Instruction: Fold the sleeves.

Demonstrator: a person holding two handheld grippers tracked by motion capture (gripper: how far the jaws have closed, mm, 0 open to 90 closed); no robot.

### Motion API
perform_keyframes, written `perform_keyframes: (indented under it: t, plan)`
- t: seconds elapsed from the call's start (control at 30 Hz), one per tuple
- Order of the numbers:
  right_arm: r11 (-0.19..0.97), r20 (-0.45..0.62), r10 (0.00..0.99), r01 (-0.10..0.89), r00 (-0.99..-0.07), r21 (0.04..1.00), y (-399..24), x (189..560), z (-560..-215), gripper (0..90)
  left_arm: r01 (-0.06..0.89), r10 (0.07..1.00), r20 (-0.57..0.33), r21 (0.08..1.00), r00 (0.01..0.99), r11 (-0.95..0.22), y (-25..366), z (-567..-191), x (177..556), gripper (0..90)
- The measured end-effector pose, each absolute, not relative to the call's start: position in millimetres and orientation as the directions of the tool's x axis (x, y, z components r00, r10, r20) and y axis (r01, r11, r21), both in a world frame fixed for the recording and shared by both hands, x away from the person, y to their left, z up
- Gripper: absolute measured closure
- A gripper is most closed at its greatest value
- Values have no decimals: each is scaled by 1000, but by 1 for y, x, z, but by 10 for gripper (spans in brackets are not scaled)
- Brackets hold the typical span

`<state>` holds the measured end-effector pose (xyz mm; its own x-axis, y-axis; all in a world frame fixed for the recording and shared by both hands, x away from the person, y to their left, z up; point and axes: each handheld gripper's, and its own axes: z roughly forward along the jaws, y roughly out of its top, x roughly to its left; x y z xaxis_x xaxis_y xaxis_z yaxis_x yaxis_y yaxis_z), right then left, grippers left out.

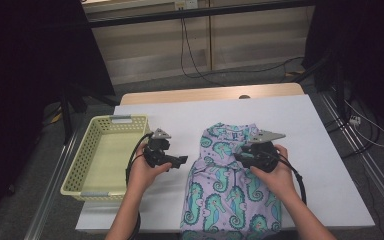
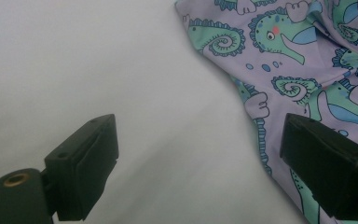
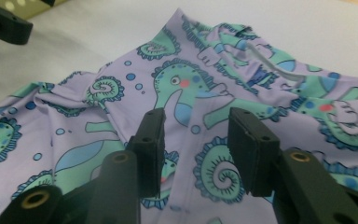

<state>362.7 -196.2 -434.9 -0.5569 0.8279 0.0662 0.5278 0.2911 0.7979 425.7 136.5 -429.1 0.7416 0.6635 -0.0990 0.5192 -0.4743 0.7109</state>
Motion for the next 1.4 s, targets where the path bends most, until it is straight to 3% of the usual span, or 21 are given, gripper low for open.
perform_keyframes:
  t: [0.17,0.27,0.4,0.47,0.5,0.53,0.73,0.9,1.03,1.07,1.1,1.13,1.17,1.27,1.4]
  plan:
    - [266,110,830,562,-547,783,-205,352,-440,552,520,662,-97,707,743,-479,136,-430,426,118]
    - [368,35,826,586,-562,722,-199,346,-455,550,518,660,-95,706,745,-483,134,-430,426,118]
    - [364,39,837,608,-546,706,-197,349,-460,555,515,655,-97,707,749,-484,133,-429,425,118]
    - [364,3,855,603,-519,710,-196,351,-461,740,521,657,-104,705,746,-481,133,-431,425,118]
    - [364,3,855,603,-519,710,-196,351,-461,740,521,657,-104,705,746,-481,133,-431,425,118]
    - [367,-10,860,604,-511,708,-197,354,-460,849,524,658,-107,704,746,-480,133,-431,425,118]
    - [254,94,867,597,-489,761,-199,359,-447,875,520,657,-106,708,747,-477,134,-430,427,118]
    - [312,89,823,578,-561,754,-185,353,-447,874,521,660,-104,708,744,-476,133,-431,427,119]
    - [337,122,802,612,-585,715,-181,355,-455,759,515,658,-97,710,747,-480,132,-430,426,118]
    - [349,131,778,596,-614,723,-185,354,-452,692,511,658,-89,710,748,-485,132,-430,426,118]
    - [349,131,778,596,-614,723,-185,354,-452,692,511,658,-89,710,748,-485,132,-430,426,119]
    - [342,105,785,569,-611,748,-193,350,-443,616,512,657,-92,710,748,-484,132,-430,426,118]
    - [342,105,785,569,-611,748,-193,350,-443,616,512,658,-92,711,748,-482,132,-430,426,118]
    - [240,135,834,572,-535,784,-223,348,-430,512,510,652,-94,710,753,-487,129,-430,425,118]
    - [187,125,882,580,-455,793,-251,346,-428,498,505,649,-94,714,755,-485,124,-431,425,118]
